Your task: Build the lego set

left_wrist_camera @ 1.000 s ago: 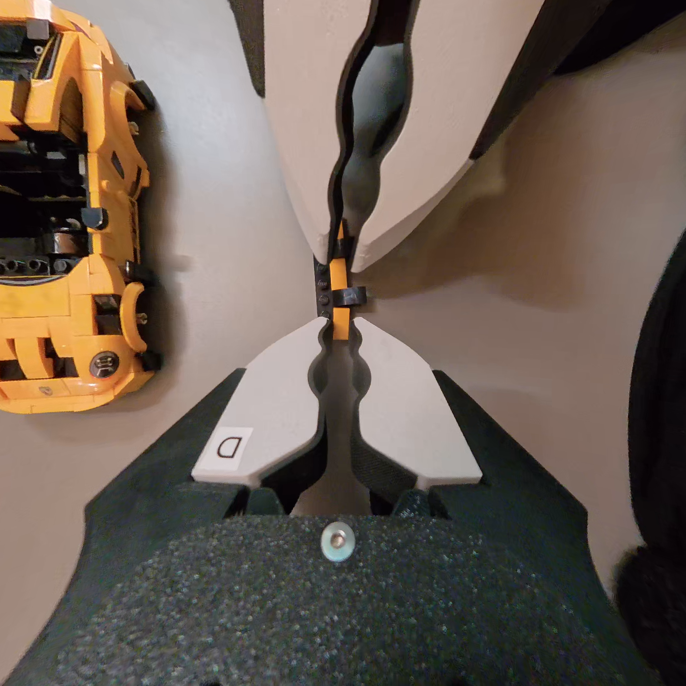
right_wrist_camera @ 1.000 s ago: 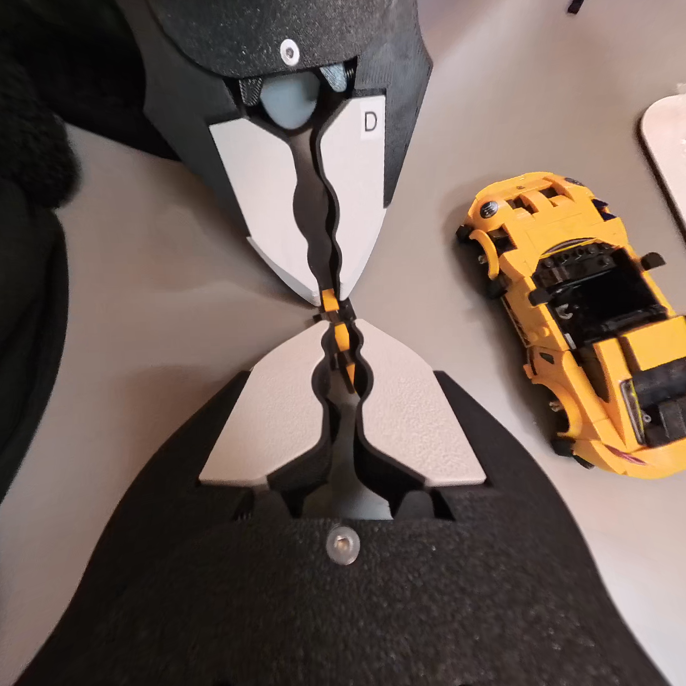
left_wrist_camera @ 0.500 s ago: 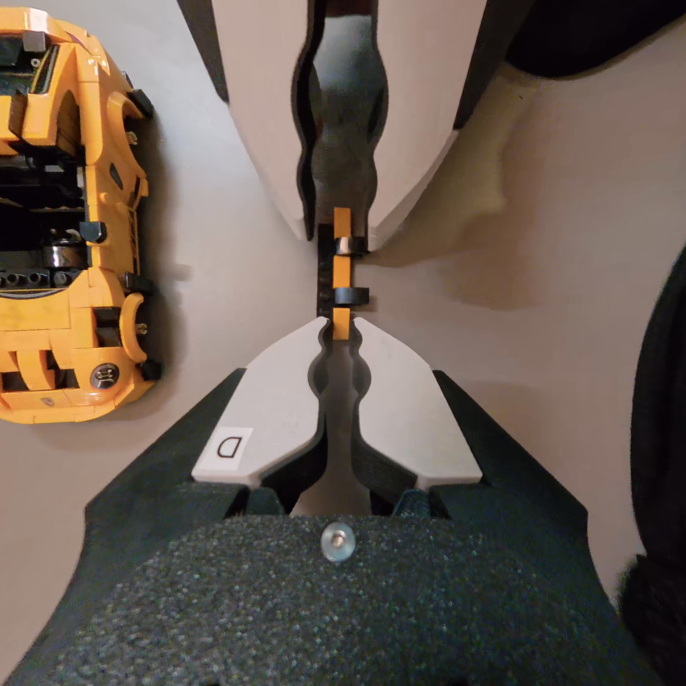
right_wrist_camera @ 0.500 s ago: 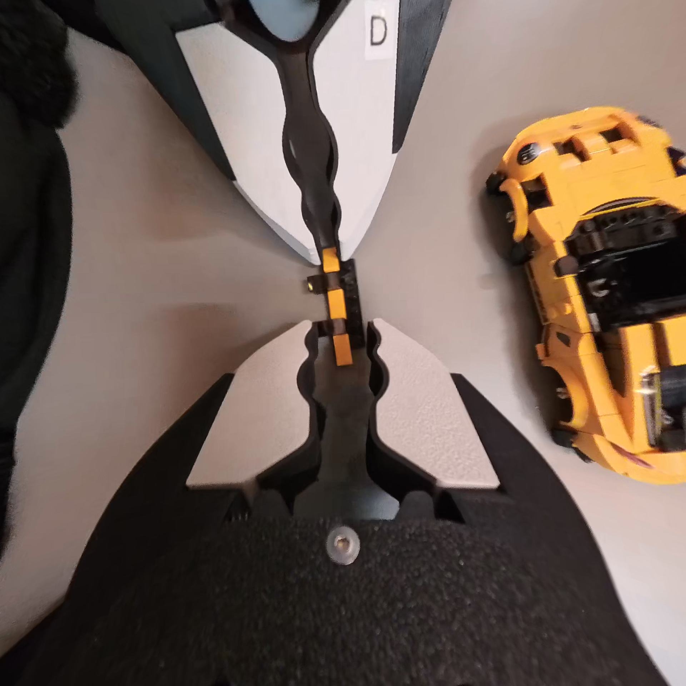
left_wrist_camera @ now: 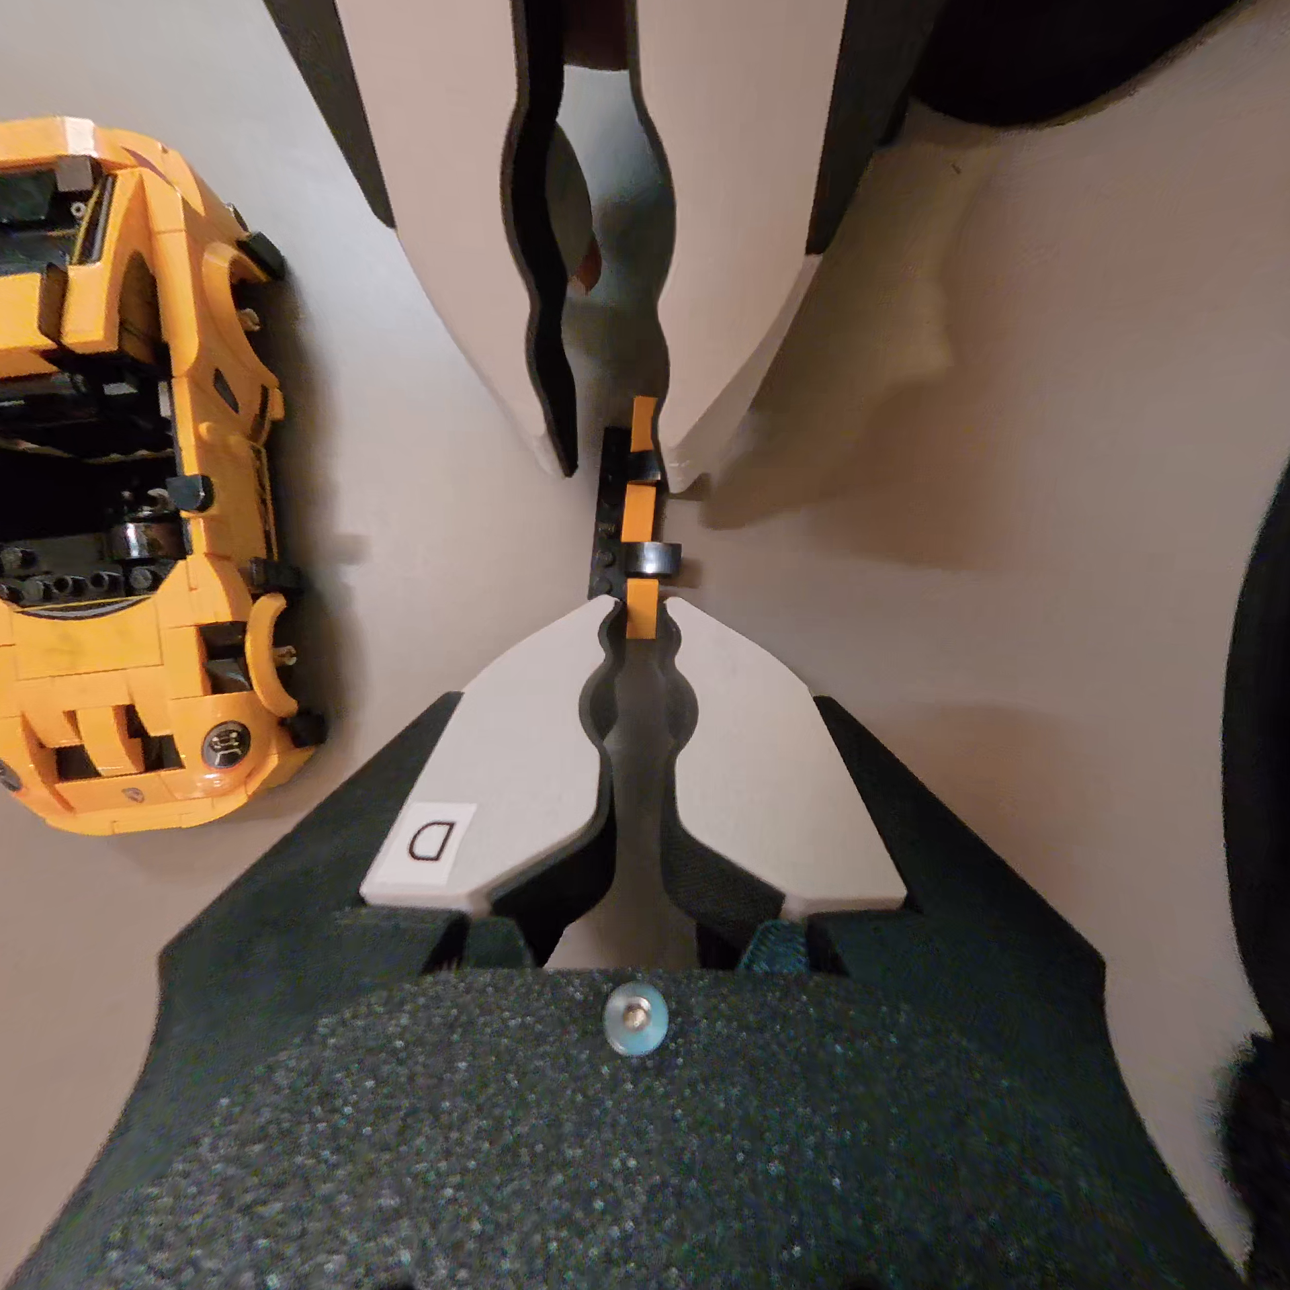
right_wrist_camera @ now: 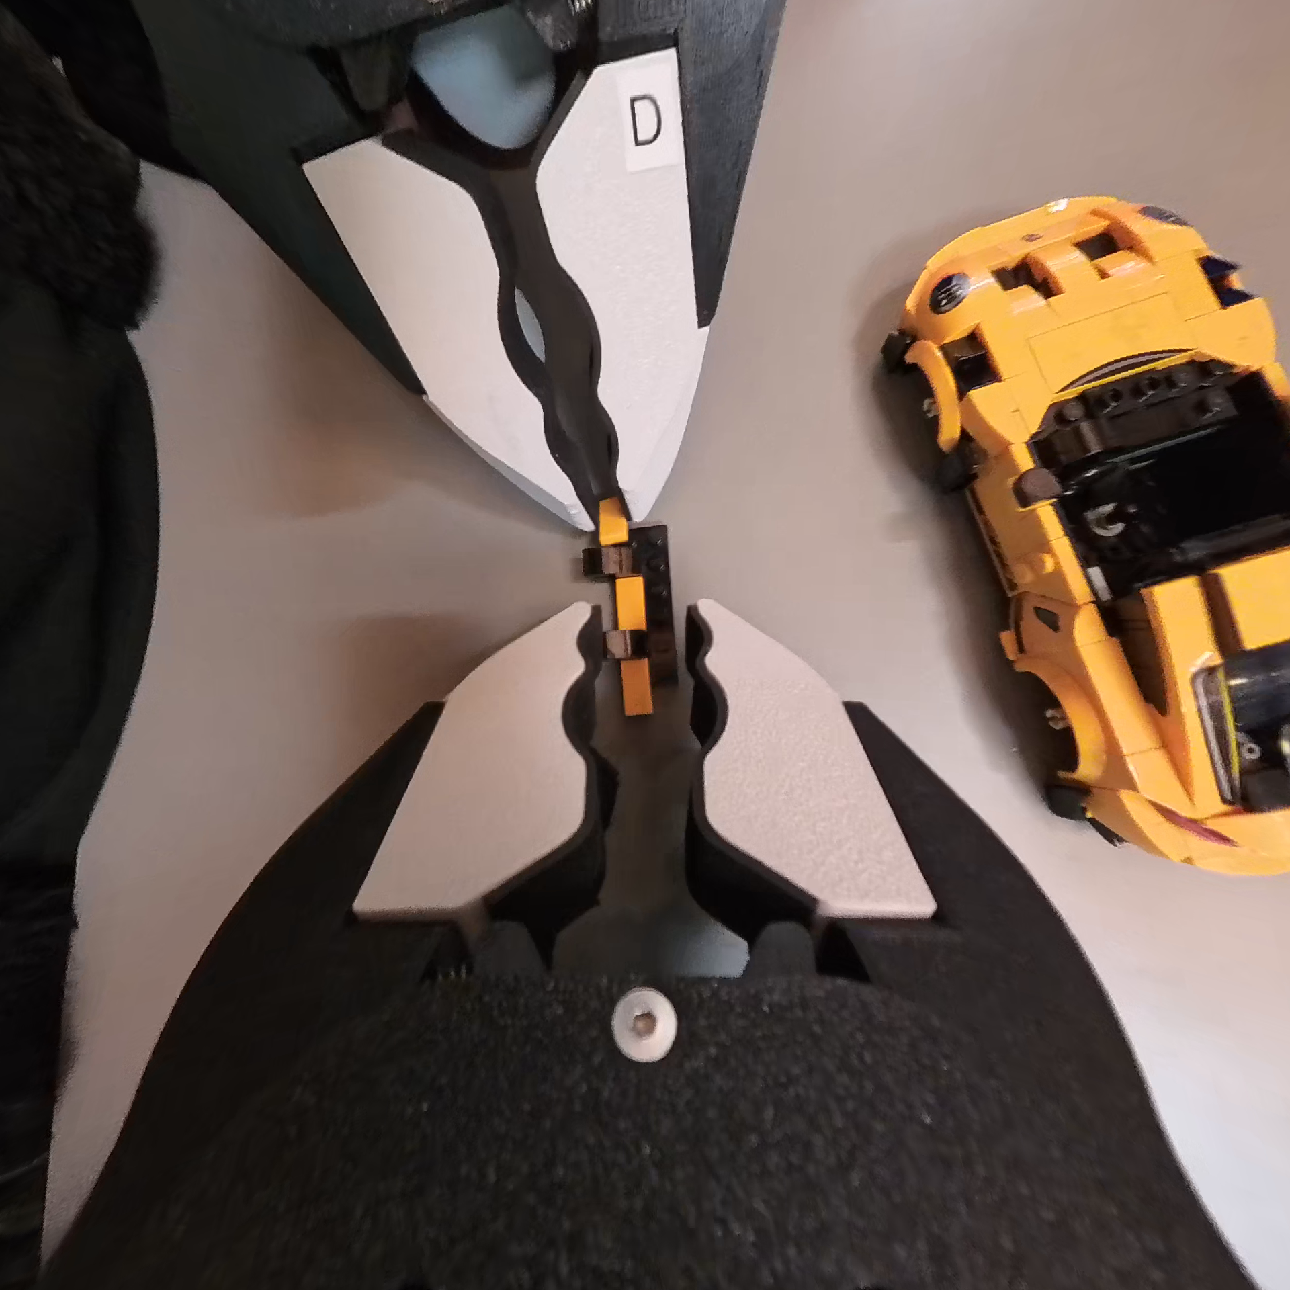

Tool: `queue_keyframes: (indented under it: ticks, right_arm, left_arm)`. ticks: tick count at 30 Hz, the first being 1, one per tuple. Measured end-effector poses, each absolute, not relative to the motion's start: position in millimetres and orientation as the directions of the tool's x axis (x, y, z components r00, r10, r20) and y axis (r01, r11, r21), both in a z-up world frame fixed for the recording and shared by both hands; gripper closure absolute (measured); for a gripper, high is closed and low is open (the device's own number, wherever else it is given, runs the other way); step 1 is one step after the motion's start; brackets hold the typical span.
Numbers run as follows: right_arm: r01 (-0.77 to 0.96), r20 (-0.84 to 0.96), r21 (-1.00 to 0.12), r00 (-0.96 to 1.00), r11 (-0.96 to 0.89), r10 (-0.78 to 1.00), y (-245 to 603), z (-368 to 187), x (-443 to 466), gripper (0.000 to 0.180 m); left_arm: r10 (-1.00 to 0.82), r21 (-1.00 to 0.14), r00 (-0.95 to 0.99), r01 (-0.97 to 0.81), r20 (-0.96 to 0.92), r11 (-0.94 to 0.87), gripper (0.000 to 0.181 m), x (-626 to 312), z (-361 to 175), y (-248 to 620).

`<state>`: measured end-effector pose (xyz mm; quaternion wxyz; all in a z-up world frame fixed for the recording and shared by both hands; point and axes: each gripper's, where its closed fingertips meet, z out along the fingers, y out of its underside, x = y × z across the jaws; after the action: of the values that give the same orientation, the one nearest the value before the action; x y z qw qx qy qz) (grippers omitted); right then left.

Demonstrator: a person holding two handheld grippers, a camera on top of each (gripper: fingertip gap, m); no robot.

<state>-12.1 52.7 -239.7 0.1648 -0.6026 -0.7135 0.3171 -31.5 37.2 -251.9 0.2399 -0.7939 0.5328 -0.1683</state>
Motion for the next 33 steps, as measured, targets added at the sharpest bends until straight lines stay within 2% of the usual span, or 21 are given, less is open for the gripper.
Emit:
queue_keyframes:
  ticks: [15, 23, 33]
  right_arm:
    - [0.691, -0.071, -0.714, -0.232, 0.113, 0.970, 47, -236, -31, 0.180]
    - [0.732, -0.058, -0.663, -0.255, 0.154, 0.965, 44, -248, -32, 0.180]
    - [0.802, -0.171, -0.594, -0.192, 0.055, 0.966, 46, -251, -28, 0.180]
  left_arm:
    - [-0.935, -0.540, 0.356, -0.788, -0.005, -0.297, 0.173, -30, -255, 43]
    - [-0.943, -0.557, 0.331, -0.786, -0.013, -0.269, 0.173, -28, -255, 43]
    - [-0.955, -0.577, 0.294, -0.788, -0.047, -0.215, 0.170, -29, -255, 47]
